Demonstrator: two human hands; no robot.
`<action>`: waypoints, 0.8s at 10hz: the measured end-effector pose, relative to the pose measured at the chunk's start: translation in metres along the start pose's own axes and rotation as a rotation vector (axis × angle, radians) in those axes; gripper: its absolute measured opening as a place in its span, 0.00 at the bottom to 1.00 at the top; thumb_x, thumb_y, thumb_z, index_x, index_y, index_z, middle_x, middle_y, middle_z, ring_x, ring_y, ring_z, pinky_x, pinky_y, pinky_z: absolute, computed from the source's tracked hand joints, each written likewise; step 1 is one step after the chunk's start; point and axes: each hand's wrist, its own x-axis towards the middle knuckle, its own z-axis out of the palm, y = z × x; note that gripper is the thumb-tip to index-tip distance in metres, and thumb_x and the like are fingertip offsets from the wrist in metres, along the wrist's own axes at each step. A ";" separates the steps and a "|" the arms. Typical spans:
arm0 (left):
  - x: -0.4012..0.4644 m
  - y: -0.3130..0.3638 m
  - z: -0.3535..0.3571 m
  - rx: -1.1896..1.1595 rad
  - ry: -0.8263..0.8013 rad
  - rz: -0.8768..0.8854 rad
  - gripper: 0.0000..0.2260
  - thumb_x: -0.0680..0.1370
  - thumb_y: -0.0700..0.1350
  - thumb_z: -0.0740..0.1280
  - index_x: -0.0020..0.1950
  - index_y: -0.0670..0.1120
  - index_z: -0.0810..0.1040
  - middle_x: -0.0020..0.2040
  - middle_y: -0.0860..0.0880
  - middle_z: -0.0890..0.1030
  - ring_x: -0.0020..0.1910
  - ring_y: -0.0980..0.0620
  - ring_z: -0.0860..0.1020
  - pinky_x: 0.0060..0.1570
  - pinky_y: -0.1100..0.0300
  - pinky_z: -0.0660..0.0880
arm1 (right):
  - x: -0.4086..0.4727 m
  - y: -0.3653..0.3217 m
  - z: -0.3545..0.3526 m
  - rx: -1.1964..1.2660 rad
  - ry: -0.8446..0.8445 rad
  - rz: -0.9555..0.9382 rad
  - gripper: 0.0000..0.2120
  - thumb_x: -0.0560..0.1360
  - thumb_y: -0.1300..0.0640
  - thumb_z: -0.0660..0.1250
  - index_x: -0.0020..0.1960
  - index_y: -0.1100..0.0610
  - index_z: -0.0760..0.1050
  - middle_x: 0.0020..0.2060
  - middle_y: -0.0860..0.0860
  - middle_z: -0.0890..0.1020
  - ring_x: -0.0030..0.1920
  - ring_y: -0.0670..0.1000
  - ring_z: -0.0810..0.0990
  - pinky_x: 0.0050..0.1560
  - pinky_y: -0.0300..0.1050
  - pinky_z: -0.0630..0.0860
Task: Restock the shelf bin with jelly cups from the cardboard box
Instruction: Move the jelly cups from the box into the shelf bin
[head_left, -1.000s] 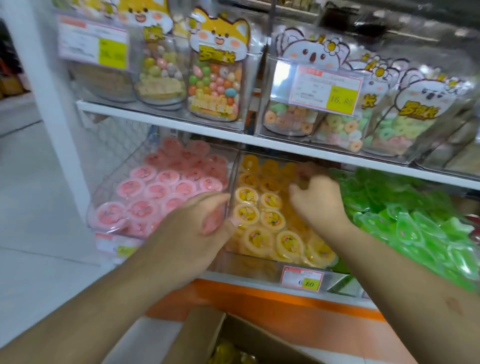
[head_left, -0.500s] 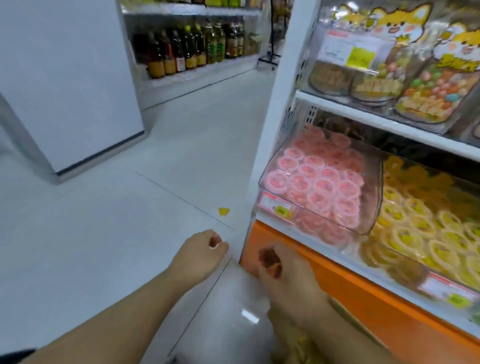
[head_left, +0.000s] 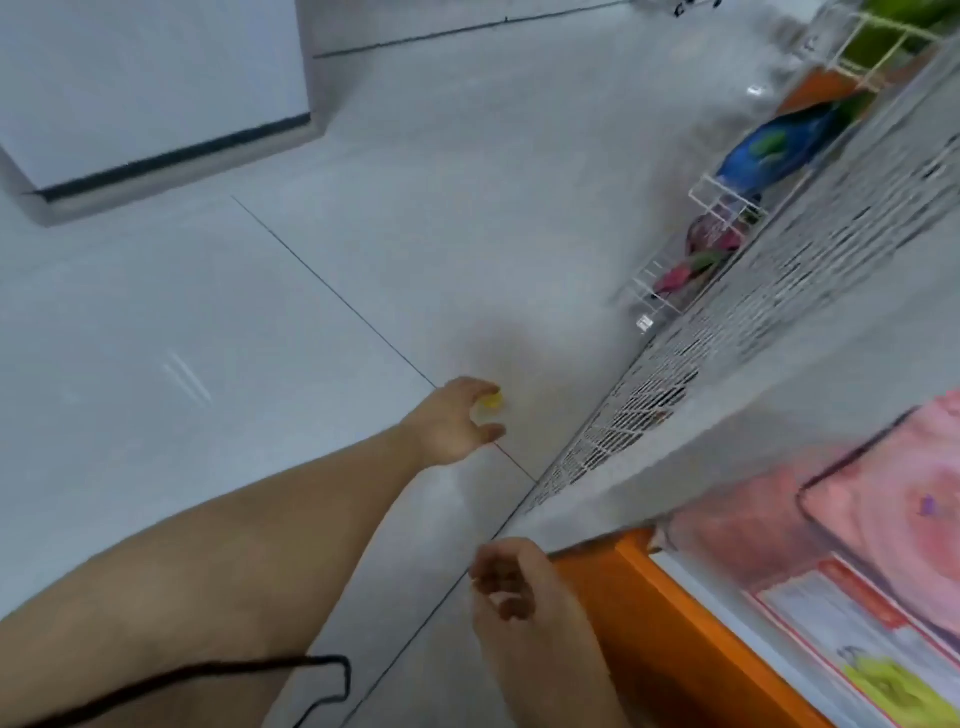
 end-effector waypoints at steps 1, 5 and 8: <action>0.046 -0.022 0.011 0.073 -0.039 0.052 0.32 0.81 0.57 0.70 0.82 0.51 0.63 0.83 0.48 0.61 0.81 0.47 0.60 0.80 0.54 0.56 | 0.029 0.008 0.002 0.097 -0.121 0.104 0.13 0.71 0.58 0.73 0.54 0.50 0.78 0.47 0.45 0.85 0.48 0.45 0.83 0.47 0.37 0.78; 0.082 -0.055 0.033 0.319 -0.095 0.042 0.24 0.78 0.42 0.72 0.74 0.52 0.75 0.78 0.48 0.66 0.72 0.42 0.72 0.69 0.50 0.71 | 0.054 0.019 0.013 0.109 -0.121 0.163 0.20 0.78 0.68 0.71 0.58 0.44 0.78 0.51 0.37 0.85 0.52 0.38 0.83 0.54 0.37 0.81; 0.019 -0.038 0.021 0.281 0.109 -0.160 0.08 0.76 0.39 0.68 0.49 0.49 0.86 0.50 0.46 0.84 0.50 0.43 0.83 0.49 0.56 0.79 | 0.031 0.021 0.008 0.262 -0.111 0.152 0.17 0.78 0.71 0.69 0.58 0.51 0.77 0.49 0.49 0.87 0.49 0.41 0.84 0.52 0.41 0.81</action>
